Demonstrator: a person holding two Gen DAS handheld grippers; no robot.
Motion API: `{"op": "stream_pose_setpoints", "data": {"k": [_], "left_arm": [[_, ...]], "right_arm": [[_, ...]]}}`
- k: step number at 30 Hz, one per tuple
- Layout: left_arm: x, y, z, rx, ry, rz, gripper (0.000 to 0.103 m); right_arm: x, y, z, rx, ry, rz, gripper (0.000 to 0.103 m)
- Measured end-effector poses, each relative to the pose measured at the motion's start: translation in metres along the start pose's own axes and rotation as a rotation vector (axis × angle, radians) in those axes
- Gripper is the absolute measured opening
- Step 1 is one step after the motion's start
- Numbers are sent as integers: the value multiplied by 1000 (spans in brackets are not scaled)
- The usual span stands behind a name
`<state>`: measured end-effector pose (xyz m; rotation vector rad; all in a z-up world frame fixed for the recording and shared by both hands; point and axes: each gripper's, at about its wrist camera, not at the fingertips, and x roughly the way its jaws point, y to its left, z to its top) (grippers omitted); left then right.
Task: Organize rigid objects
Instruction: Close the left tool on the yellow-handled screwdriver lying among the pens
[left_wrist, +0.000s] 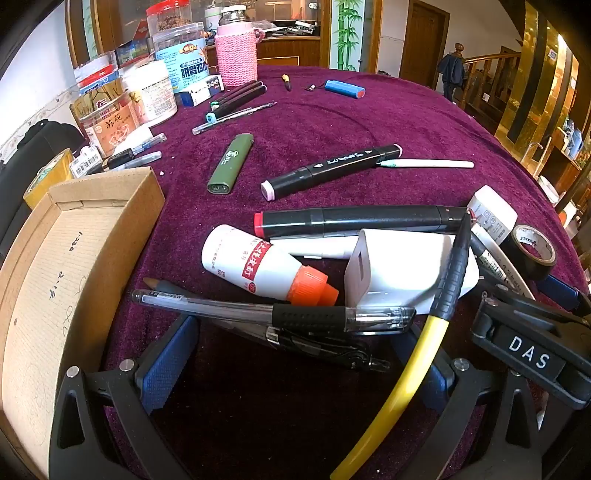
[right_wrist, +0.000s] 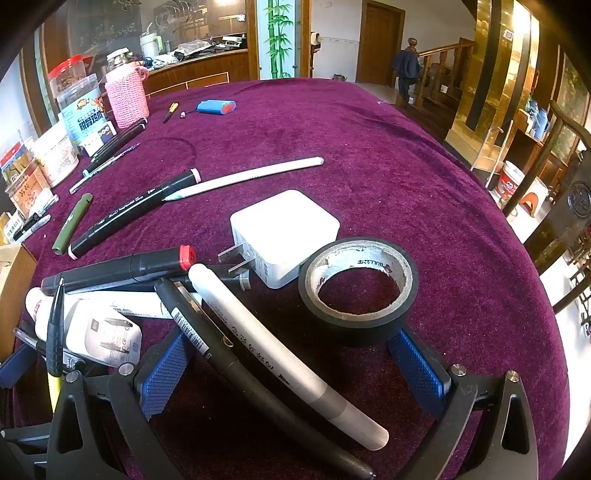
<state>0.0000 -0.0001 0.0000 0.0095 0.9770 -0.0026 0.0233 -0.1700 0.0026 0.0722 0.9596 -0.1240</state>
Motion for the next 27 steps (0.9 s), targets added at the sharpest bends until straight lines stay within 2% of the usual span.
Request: {"op": "stream_pose_setpoints", "data": {"k": [6, 8, 13, 18, 27], "left_arm": [[-3, 0, -2, 18, 29, -11, 103], [-11, 2, -13, 37, 66, -31, 103], [-23, 6, -32, 56, 74, -47, 103], [-27, 3, -36, 39, 62, -7, 103], [-31, 6, -41, 9, 76, -12, 103]], "right_arm": [[2, 2, 1, -4, 0, 4, 102], [0, 0, -2, -37, 2, 32, 102], [-6, -5, -6, -87, 26, 93, 102], [-4, -1, -3, -111, 73, 72, 102], [-4, 1, -4, -94, 53, 56, 102]]}}
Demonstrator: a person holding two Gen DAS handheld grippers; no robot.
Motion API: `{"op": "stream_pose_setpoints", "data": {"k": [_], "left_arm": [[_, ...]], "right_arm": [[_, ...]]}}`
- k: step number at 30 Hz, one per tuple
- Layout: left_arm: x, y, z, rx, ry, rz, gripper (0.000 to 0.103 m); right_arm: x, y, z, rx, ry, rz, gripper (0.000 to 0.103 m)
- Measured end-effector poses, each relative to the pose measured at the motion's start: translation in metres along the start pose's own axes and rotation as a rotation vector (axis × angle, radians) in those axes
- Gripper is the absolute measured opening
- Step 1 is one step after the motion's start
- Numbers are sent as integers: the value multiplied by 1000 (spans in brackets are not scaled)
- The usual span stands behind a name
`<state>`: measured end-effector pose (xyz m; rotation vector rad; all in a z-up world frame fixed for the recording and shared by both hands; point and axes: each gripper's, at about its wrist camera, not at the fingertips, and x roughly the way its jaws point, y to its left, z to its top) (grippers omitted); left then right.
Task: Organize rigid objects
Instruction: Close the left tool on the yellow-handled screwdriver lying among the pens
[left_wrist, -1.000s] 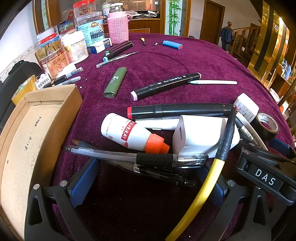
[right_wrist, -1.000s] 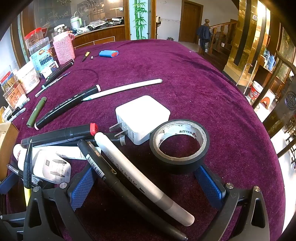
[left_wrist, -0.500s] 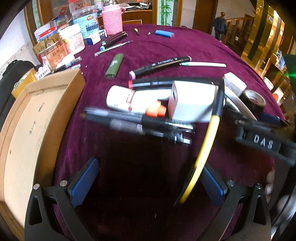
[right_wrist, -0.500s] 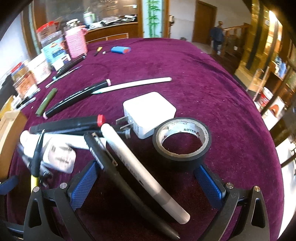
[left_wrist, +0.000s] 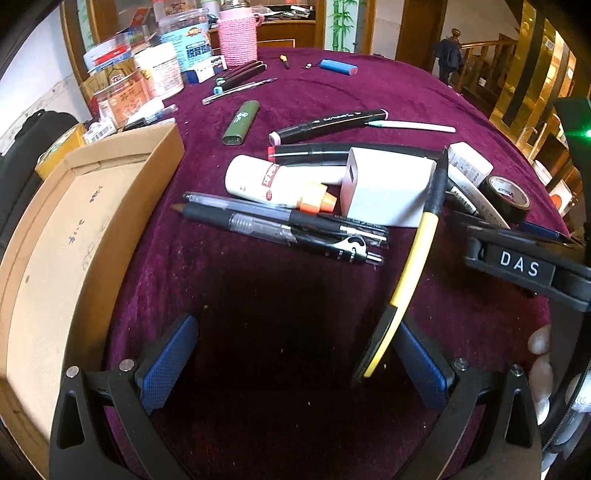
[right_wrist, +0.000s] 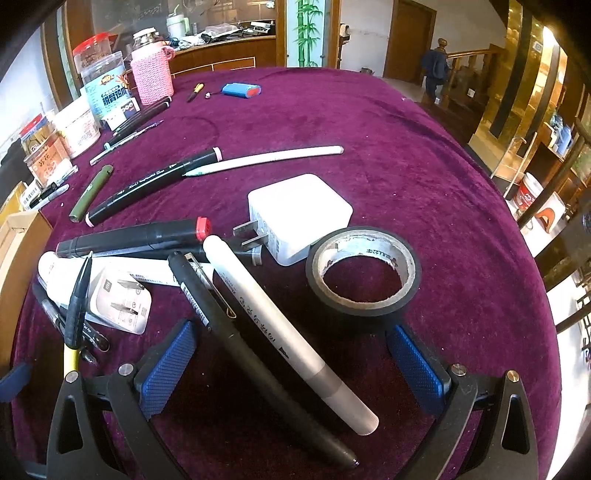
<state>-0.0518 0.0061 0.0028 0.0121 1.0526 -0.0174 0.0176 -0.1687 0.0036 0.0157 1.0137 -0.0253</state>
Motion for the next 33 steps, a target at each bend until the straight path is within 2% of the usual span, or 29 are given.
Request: {"op": "stream_pose_setpoints", "data": {"k": [5, 9, 12, 14, 15, 16, 18, 19, 20, 21, 23, 26, 28, 33], "left_arm": [[-3, -1, -4, -1, 5, 8, 103], [-5, 0, -8, 7, 7, -8, 103], [-8, 2, -13, 4, -5, -12, 103], [-9, 2, -15, 0, -11, -7, 103], [-9, 2, -15, -1, -12, -5, 103], [-9, 2, -15, -3, -14, -5, 103], [-10, 2, -16, -7, -17, -1, 103], [-10, 2, -16, -9, -17, 1, 103], [-9, 2, -16, -9, -17, 3, 103], [-10, 1, -16, -10, -18, 4, 103], [-10, 2, -17, -11, -19, 6, 103], [-10, 2, -17, -11, -20, 6, 103], [-10, 2, -18, -12, -21, 6, 103], [-10, 3, -17, -13, -22, 6, 103]], "right_arm": [[0, 2, 0, -11, 2, -14, 102], [0, -2, 2, -17, 18, 11, 101], [-20, -11, -3, 22, -31, 5, 96], [-48, -16, -7, 39, -136, -2, 96], [-67, -18, -10, 46, -225, -19, 96], [-92, -21, -15, 58, -353, -50, 96], [-118, -22, -24, 68, -515, -88, 103], [-124, -22, -28, 68, -588, -100, 103], [-123, -22, -26, 63, -586, -109, 103], [-114, -22, -22, 61, -531, -124, 103], [-99, -29, -20, 100, -471, -73, 101], [-82, -36, -28, 151, -453, -69, 101], [-72, -39, -25, 164, -409, -66, 98], [-71, -50, -26, 210, -399, -19, 98]]}}
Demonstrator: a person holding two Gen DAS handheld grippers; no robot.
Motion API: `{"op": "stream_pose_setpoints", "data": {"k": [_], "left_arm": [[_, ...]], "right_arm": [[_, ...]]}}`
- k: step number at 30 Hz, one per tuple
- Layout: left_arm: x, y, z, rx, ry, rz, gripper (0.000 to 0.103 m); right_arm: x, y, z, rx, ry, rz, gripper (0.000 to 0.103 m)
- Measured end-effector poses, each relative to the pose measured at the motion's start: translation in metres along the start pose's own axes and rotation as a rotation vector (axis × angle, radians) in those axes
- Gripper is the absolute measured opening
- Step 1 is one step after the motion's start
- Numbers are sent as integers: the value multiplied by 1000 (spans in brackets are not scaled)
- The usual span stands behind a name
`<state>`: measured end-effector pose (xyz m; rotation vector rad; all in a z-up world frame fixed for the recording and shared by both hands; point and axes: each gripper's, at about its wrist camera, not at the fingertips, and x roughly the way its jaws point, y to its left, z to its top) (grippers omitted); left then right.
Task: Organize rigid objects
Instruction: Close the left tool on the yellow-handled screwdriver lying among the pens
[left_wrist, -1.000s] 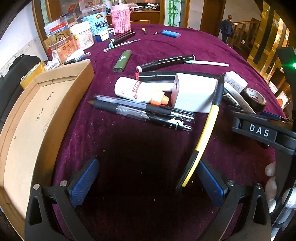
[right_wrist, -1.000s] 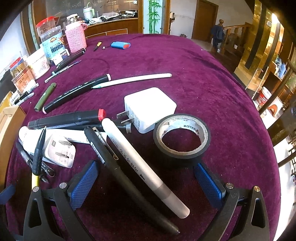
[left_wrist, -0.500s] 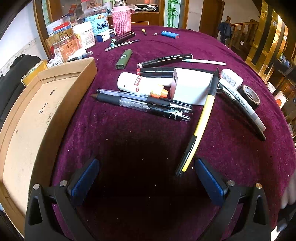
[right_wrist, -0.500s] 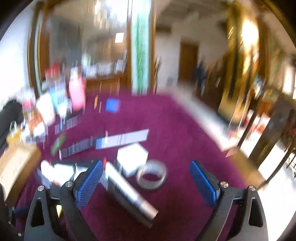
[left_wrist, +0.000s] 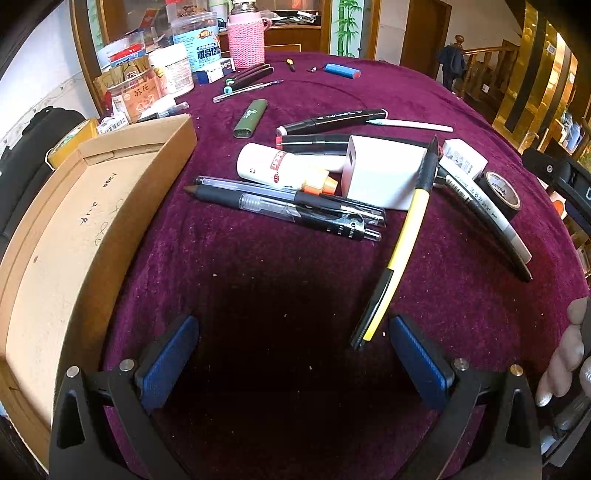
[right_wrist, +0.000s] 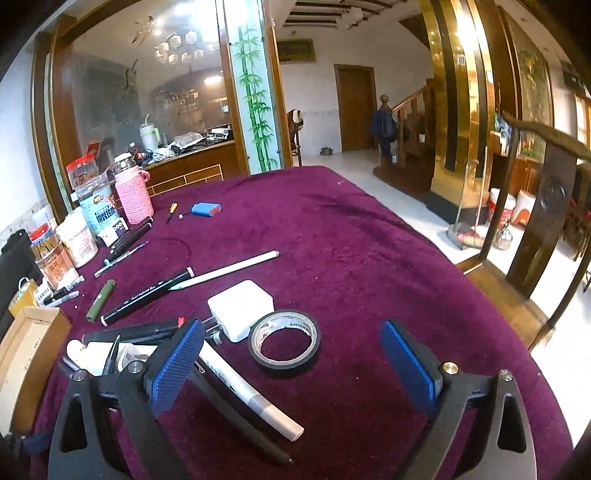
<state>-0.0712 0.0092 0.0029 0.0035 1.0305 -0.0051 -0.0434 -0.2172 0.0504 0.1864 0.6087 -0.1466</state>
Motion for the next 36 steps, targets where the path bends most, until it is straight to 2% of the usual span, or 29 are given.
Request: {"op": "stream_pose_setpoints", "data": {"k": [30, 34, 36], "left_arm": [[2, 0, 2, 4, 13, -1, 103], [-2, 5, 0, 9, 20, -53, 103], [-9, 13, 0, -25, 13, -134, 99]], "right_arm": [[9, -9, -2, 58, 65, 25, 98], [8, -12, -2, 74, 67, 29, 98], [9, -14, -2, 85, 71, 34, 98]]}}
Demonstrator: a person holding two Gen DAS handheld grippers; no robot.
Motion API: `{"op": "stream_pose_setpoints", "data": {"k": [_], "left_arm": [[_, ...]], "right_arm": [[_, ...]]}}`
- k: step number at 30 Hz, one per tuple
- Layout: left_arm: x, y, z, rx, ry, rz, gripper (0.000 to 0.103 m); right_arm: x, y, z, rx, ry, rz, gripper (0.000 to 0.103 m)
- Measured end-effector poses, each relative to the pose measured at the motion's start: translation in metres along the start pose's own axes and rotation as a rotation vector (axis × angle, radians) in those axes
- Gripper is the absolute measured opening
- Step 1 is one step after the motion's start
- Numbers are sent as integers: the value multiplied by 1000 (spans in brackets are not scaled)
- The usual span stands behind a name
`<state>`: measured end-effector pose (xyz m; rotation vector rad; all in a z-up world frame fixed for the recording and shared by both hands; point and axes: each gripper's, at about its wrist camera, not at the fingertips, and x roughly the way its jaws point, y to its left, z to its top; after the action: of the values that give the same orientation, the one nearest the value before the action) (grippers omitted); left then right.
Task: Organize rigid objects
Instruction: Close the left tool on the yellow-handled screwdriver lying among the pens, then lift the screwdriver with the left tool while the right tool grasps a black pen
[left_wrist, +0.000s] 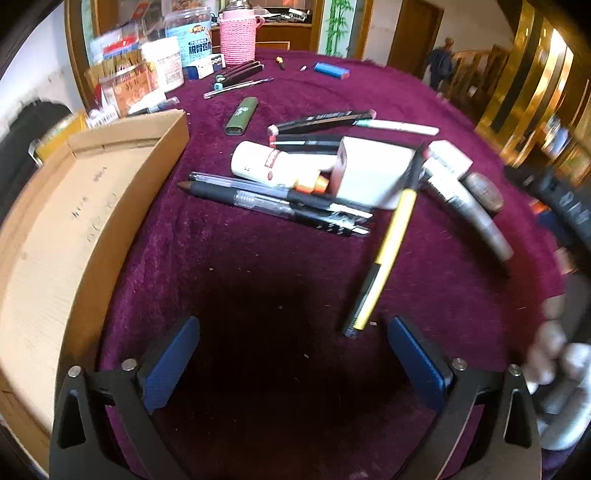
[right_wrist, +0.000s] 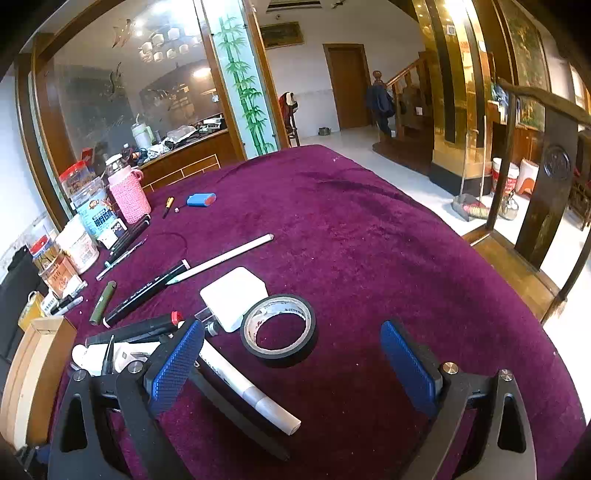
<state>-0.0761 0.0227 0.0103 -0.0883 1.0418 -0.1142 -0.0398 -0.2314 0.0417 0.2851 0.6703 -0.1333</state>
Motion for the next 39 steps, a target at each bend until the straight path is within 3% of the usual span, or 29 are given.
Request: {"op": "stream_pose_setpoints", "data": {"k": [3, 5, 8, 19, 21, 23, 24, 27, 39], "left_arm": [[-8, 8, 2, -24, -12, -78, 87], [-11, 6, 2, -7, -17, -95, 67], [-9, -7, 2, 33, 5, -134, 52], [13, -51, 17, 182, -6, -21, 51], [15, -52, 19, 192, -11, -12, 45], [15, -53, 18, 199, -28, 17, 24], [15, -53, 18, 202, -34, 26, 20], [13, -49, 18, 194, -47, 18, 10], [-53, 8, 0, 43, -170, -139, 10]], "right_arm": [[2, -2, 0, 13, 10, 4, 98], [2, -3, 0, 16, 13, 7, 98], [3, -3, 0, 19, 16, 10, 98], [5, -5, -1, 32, 36, 18, 98], [6, -6, -1, 32, 38, 18, 98], [6, -5, -1, 30, 40, 17, 98], [7, -5, -1, 29, 42, 17, 98], [7, -5, -1, 29, 46, 16, 98], [11, -8, -2, 47, 67, 15, 98]]}}
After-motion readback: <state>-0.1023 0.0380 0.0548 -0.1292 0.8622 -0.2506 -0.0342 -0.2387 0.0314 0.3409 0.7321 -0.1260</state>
